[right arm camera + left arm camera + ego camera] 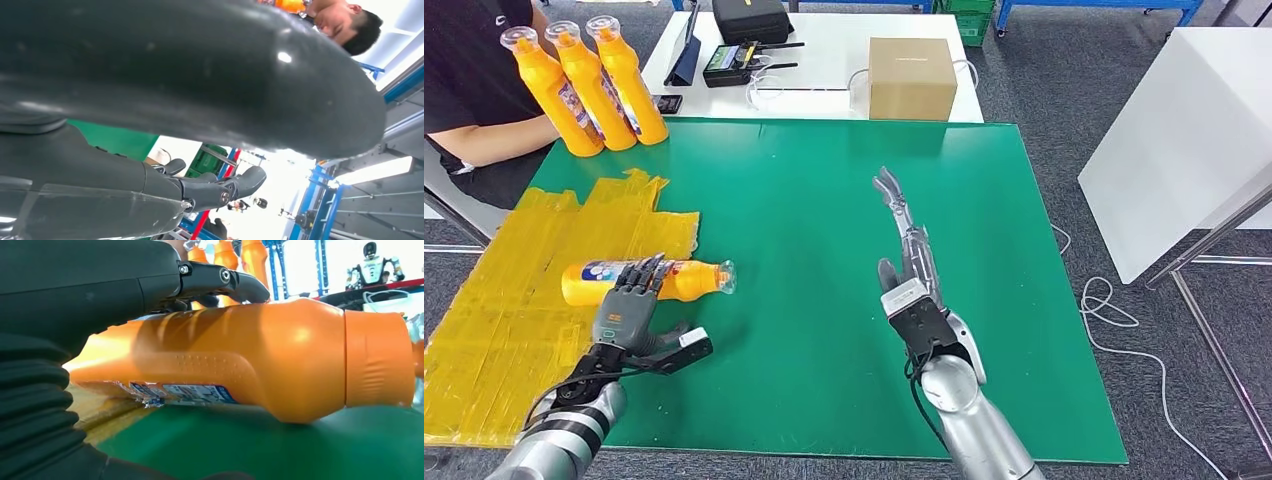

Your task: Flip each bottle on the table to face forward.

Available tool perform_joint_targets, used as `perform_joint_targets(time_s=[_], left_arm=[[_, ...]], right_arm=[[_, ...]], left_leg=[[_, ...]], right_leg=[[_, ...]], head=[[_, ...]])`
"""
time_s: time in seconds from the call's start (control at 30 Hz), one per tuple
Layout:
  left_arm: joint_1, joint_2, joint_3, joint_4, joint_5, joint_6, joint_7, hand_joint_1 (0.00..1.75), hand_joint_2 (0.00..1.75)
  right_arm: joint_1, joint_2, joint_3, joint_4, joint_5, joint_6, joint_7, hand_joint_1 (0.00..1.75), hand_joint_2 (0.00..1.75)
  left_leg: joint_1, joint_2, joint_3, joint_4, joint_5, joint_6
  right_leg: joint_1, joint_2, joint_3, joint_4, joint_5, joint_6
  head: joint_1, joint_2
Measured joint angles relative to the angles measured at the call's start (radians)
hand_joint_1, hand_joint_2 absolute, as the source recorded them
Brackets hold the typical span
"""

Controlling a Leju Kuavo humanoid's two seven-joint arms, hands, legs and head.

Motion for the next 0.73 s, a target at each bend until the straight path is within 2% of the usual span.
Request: perform_joint_targets(time_s=[0.17, 0.33, 0.43, 0.5, 0.57, 0.63, 0.67, 0.73], left_arm=[[0.01, -0.006, -0.001, -0.015, 0.017, 0.007, 0.0, 0.0, 0.0], [0.063, -0.02, 0.029, -0.16, 0.01, 0.008, 0.008, 0.0, 0.0], [0.075, -0.049, 0.099, -0.257, 0.091, -0.004, -0.057, 0.0, 0.0], [0.081, -0.085, 0.154, -0.328, 0.31, -0.085, -0.157, 0.0, 0.0], [0.1, -0.131, 0.186, -0.429, 0.661, -0.287, -0.23, 0.0, 0.0], [0.13, -0.18, 0.194, -0.549, 0.991, -0.511, -0.244, 0.0, 0.0], [0.145, -0.202, 0.194, -0.601, 1.096, -0.579, -0.241, 0.0, 0.0], [0.163, -0.228, 0.192, -0.662, 1.171, -0.622, -0.236, 0.0, 0.0]], right_arm=[[0.001, 0.0, 0.0, 0.0, 0.02, 0.007, 0.012, 0.0, 0.0], [0.0, 0.0, 0.0, 0.0, 0.05, 0.021, 0.031, 0.0, 0.0], [0.001, 0.0, 0.0, 0.001, 0.079, 0.019, 0.036, 0.0, 0.0], [0.005, 0.003, -0.003, 0.0, 0.112, -0.004, 0.035, 0.0, 0.0], [0.018, 0.012, -0.011, -0.007, 0.141, -0.031, 0.028, 0.0, 0.0], [0.036, 0.024, -0.02, -0.019, 0.158, -0.045, 0.021, 0.0, 0.0], [0.044, 0.03, -0.023, -0.023, 0.163, -0.048, 0.019, 0.0, 0.0], [0.053, 0.037, -0.024, -0.029, 0.168, -0.05, 0.016, 0.0, 0.0]], left_leg=[[0.0, 0.0, 0.0, 0.0, 0.0, 0.0], [0.0, 0.0, -0.003, 0.0, 0.0, 0.0], [0.0, 0.0, -0.003, 0.0, 0.0, 0.0], [0.0, 0.0, -0.003, 0.001, 0.0, 0.0], [0.0, 0.0, -0.004, 0.001, 0.0, 0.0], [0.0, 0.0, -0.004, 0.001, 0.0, 0.0], [-0.001, 0.0, -0.005, 0.001, 0.0, 0.0], [-0.001, 0.001, -0.005, 0.001, -0.001, 0.0]], right_leg=[[0.0, 0.0, 0.0, 0.0, 0.0, 0.0], [0.0, 0.0, -0.003, 0.0, 0.0, 0.0], [0.0, 0.0, -0.004, 0.0, 0.0, 0.0], [0.0, 0.0, -0.004, 0.0, 0.0, 0.0], [0.0, 0.0, -0.004, 0.0, 0.0, 0.0], [0.0, 0.0, -0.004, 0.0, 0.0, 0.0], [0.0, 0.0, -0.004, 0.0, 0.0, 0.0], [0.0, 0.0, -0.005, 0.0, 0.0, 0.001]], head=[[0.0, 0.0], [0.0, 0.0], [0.0, 0.0], [0.0, 0.0], [0.0, 0.0], [0.0, 0.0], [0.0, 0.0], [0.0, 0.0]])
